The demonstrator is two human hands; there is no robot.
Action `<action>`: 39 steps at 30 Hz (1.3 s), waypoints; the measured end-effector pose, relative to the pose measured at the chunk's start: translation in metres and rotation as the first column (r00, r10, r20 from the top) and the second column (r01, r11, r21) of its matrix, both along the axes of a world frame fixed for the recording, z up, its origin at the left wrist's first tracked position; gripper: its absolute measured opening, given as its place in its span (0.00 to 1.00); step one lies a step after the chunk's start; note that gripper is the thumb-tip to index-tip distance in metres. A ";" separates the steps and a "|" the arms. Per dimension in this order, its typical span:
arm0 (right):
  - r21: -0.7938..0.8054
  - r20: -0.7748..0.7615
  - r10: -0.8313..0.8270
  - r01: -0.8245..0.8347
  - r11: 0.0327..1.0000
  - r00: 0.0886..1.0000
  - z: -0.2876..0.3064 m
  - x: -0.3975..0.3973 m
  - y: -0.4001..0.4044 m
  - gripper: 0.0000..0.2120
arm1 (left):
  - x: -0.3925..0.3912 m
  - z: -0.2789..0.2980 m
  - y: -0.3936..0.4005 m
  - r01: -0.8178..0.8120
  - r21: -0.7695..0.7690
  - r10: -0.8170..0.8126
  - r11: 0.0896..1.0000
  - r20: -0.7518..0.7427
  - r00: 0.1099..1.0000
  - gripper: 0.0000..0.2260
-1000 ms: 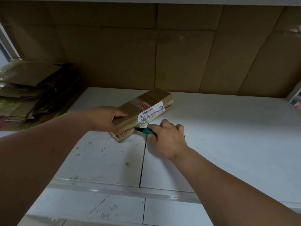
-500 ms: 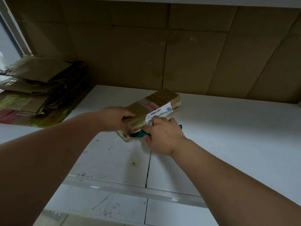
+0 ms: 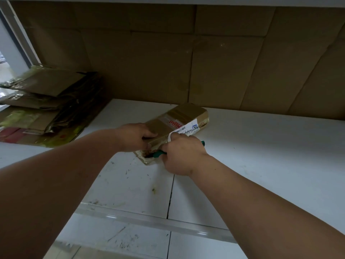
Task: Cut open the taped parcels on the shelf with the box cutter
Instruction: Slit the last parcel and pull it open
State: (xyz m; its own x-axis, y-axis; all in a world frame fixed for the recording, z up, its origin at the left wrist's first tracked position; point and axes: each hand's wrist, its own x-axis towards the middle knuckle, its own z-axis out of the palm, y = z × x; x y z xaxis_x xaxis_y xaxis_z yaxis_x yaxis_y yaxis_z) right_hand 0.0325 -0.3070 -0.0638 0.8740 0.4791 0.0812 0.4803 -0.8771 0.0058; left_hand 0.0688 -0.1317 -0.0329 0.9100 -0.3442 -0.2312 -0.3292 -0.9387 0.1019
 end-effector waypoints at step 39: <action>-0.187 -0.078 -0.602 0.582 0.792 0.794 -0.037 0.033 -0.142 0.18 | 0.021 -0.012 -0.008 -0.057 0.105 0.050 0.993 0.068 0.996 0.38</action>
